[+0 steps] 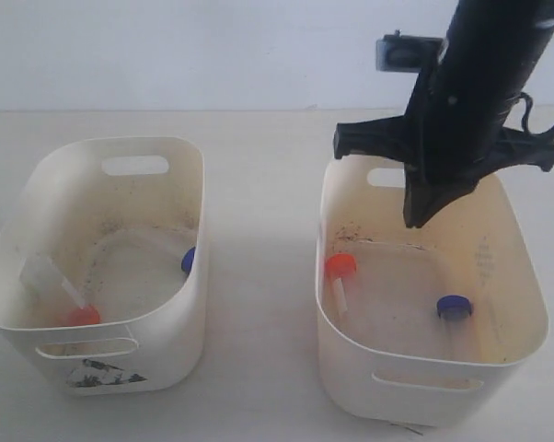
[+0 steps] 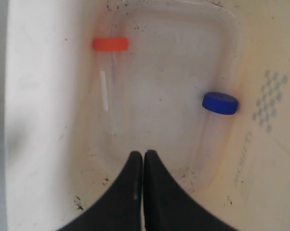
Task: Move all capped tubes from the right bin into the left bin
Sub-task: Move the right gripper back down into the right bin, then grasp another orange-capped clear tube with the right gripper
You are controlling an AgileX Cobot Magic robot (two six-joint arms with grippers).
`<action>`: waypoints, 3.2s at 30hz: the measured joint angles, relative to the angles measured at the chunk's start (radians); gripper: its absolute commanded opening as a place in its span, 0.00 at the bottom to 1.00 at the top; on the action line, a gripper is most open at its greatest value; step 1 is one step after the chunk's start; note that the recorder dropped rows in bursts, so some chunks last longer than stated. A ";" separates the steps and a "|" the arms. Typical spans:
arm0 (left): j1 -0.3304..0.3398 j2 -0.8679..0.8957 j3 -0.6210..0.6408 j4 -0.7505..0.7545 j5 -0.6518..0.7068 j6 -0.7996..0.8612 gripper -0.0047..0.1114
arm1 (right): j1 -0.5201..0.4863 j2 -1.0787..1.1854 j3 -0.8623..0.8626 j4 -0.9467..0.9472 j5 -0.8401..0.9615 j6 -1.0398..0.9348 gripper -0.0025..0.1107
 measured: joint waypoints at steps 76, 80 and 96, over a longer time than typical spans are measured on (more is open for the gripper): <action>0.000 0.000 0.000 0.000 0.000 0.000 0.08 | 0.021 0.152 0.296 -0.033 -0.499 0.138 0.23; 0.000 0.000 0.000 0.000 0.000 0.000 0.08 | 0.021 0.152 0.296 -0.033 -0.509 0.138 0.60; 0.000 0.000 0.000 0.000 0.000 0.000 0.08 | 0.017 0.152 0.296 0.067 -0.605 0.068 0.84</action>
